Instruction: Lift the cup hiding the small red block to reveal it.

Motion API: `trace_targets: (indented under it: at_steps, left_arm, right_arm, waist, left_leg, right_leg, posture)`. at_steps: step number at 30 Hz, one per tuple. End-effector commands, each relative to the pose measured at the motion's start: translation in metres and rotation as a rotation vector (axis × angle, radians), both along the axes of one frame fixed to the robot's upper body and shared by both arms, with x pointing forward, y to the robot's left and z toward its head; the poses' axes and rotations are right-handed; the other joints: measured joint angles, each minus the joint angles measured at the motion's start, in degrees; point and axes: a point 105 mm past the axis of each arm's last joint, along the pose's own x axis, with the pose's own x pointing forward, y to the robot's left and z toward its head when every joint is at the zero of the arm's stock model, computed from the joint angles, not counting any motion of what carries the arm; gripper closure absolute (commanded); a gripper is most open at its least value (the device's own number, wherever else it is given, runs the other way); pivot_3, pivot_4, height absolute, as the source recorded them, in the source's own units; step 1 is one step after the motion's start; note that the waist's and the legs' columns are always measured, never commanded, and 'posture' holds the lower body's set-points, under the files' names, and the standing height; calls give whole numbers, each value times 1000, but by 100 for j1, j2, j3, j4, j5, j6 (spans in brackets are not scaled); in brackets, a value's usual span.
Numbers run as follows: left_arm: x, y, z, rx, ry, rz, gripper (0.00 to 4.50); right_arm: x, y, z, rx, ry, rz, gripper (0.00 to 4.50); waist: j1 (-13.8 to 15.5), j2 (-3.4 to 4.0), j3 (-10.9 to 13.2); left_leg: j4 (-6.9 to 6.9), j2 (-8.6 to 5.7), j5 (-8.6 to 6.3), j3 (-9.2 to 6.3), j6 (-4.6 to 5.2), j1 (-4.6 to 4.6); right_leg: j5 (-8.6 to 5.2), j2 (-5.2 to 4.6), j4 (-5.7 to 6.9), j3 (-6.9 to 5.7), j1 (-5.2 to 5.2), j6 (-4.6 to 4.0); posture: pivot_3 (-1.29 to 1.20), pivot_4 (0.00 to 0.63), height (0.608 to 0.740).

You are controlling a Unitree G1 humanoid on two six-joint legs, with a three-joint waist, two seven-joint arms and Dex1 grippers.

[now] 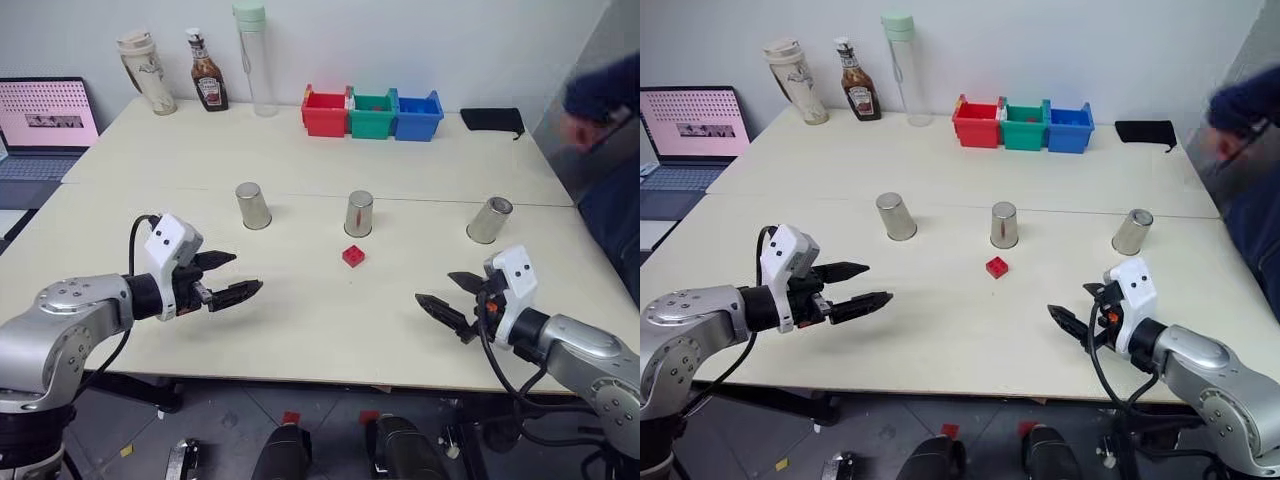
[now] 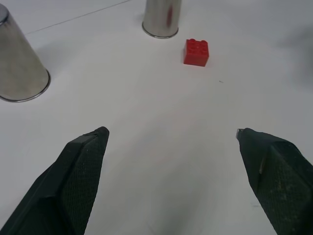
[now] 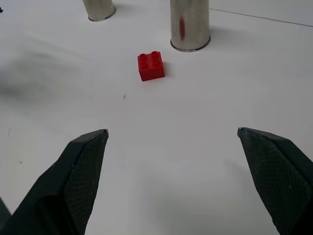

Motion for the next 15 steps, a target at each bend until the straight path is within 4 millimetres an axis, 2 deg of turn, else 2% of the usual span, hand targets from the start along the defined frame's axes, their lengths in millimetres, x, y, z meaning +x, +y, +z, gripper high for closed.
trace_targets:
  at_steps: [1,15]
  left_arm:
    - [0,2,7,10,-20,-17,45]
    - [4,-3,5,-13,-40,-18,45]
  right_arm:
    - [-4,0,13,7,-50,26,0]
    - [-3,1,13,30,-50,-4,0]
  waist:
    - [0,0,0]
    - [0,0,0]
  left_leg:
    - [0,1,0,0,0,1]
    - [0,1,0,-1,0,0]
  right_leg:
    - [0,0,0,-1,1,0]
    - [0,1,1,0,1,1]
  posture:
    - [0,150,740]
    - [0,150,740]
